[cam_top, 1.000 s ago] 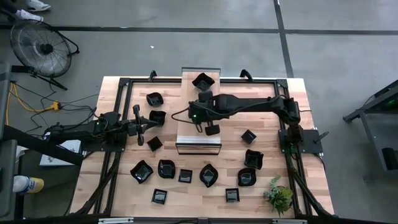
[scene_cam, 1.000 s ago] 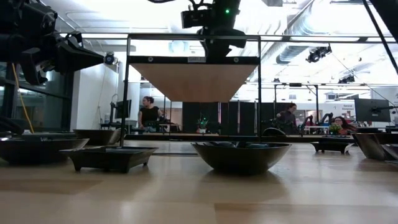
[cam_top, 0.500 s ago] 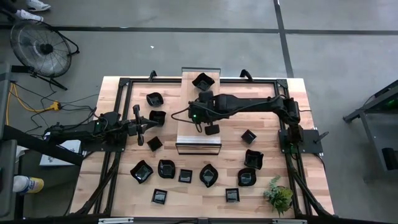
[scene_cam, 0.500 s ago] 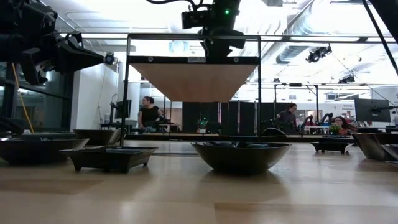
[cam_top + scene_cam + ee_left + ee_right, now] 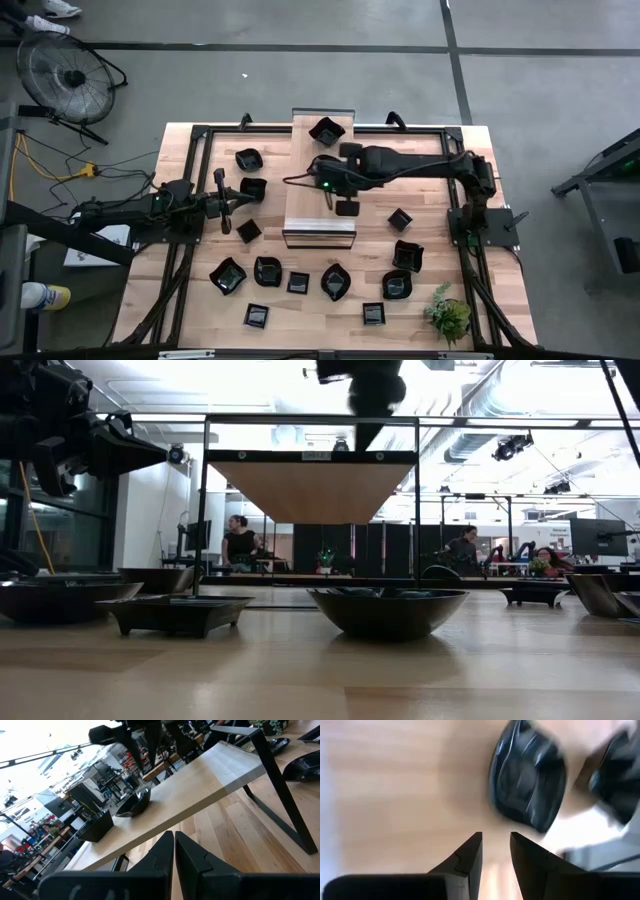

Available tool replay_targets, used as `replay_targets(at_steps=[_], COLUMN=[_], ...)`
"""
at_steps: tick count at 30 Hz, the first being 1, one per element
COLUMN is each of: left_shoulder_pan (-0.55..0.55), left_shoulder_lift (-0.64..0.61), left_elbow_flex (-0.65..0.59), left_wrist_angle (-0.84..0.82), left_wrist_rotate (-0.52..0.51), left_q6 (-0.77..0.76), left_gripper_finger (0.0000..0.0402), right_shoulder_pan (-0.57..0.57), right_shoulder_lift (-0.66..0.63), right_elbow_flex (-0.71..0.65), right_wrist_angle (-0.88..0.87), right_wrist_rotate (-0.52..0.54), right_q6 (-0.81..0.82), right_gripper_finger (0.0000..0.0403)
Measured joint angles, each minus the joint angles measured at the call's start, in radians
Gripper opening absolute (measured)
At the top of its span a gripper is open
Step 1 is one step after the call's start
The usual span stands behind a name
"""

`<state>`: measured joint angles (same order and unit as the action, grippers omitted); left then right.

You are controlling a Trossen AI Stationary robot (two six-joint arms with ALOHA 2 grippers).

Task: Pick & Place Mini shaped plates
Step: Put the square-shaped plate on the shelf

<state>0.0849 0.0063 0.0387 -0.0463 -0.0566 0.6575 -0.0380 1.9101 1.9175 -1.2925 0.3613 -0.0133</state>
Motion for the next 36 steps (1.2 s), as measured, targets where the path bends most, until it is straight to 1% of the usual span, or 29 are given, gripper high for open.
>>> replay_targets(at_steps=[5,12,13,16,20,23,27,31,36], left_shoulder_pan=[0.0,0.0,0.0,0.0,0.0,0.0,0.0,0.0,0.0], left_shoulder_lift=[0.0,0.0,0.0,0.0,0.0,0.0,0.0,0.0,0.0], left_elbow_flex=[0.0,0.0,0.0,0.0,0.0,0.0,0.0,0.0,0.0], left_wrist_angle=[0.0,0.0,0.0,0.0,0.0,0.0,0.0,0.0,0.0], left_wrist_rotate=[0.0,0.0,0.0,0.0,0.0,0.0,0.0,0.0,0.0], left_q6=[0.0,0.0,0.0,0.0,0.0,0.0,0.0,0.0,0.0], left_gripper_finger=[0.0012,0.0012,0.0012,0.0012,0.0012,0.0012,0.0012,0.0012,0.0012], right_shoulder_pan=[-0.001,-0.001,-0.001,-0.001,0.008,0.015,0.014,0.01,-0.014], right_shoulder_lift=[-0.03,-0.061,-0.069,-0.123,-0.216,-0.274,-0.347,-0.406,-0.461], right_elbow_flex=[-0.001,-0.004,-0.02,-0.142,-0.342,-0.458,-0.594,-0.728,-0.877], right_wrist_angle=[-0.151,-0.253,-0.253,-0.191,-0.037,0.018,0.024,0.046,0.112], right_wrist_rotate=[-0.093,-0.102,-0.11,-0.18,-0.287,-0.352,-0.398,-0.419,-0.46], right_q6=[0.204,0.367,0.387,0.429,0.481,0.547,0.626,0.695,0.724], right_gripper_finger=[0.0094,0.0094,0.0094,0.0094,0.0094,0.0094,0.0094,0.0094,0.0094])
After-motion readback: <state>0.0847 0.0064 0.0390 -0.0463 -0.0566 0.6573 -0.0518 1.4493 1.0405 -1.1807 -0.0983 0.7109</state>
